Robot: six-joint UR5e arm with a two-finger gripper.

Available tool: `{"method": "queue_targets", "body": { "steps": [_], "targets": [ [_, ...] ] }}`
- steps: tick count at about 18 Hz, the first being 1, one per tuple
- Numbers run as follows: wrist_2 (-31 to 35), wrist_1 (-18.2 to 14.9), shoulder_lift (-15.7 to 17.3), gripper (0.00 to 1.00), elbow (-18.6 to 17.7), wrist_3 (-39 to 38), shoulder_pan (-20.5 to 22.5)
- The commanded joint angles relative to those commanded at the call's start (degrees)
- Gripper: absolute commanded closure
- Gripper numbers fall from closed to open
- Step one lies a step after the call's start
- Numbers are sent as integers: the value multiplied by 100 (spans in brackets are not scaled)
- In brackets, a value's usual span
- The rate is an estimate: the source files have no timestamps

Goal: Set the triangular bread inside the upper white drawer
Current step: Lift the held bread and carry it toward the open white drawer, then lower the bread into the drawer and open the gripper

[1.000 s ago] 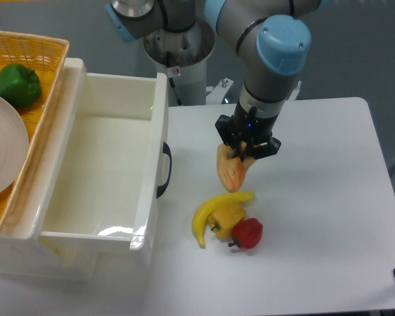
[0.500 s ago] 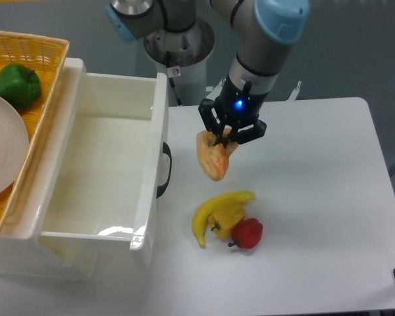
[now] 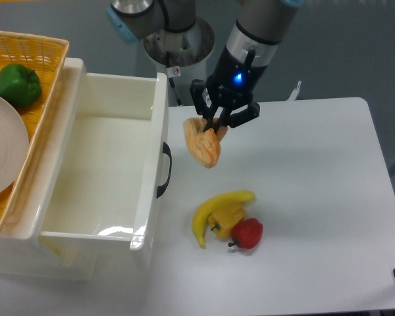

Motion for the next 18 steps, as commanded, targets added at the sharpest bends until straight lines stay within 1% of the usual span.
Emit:
{"method": "queue_targets", "body": {
  "steps": [2,3,7,11,13,16,18],
  "targets": [
    [-97,18,70,96,0,-448,-18],
    [-115,18,88,96,0,-555,-35],
    [-124,-9,115,95,-26,-626,-307],
    [-62,-35,106,94,-61,-653,-693],
    [-18,-123,106,93,-97,-653,-799],
    [-18,-141,106,93,-167,-635,-888],
    [-18,-176,106,93,-176,-644,-1019]
  ]
}}
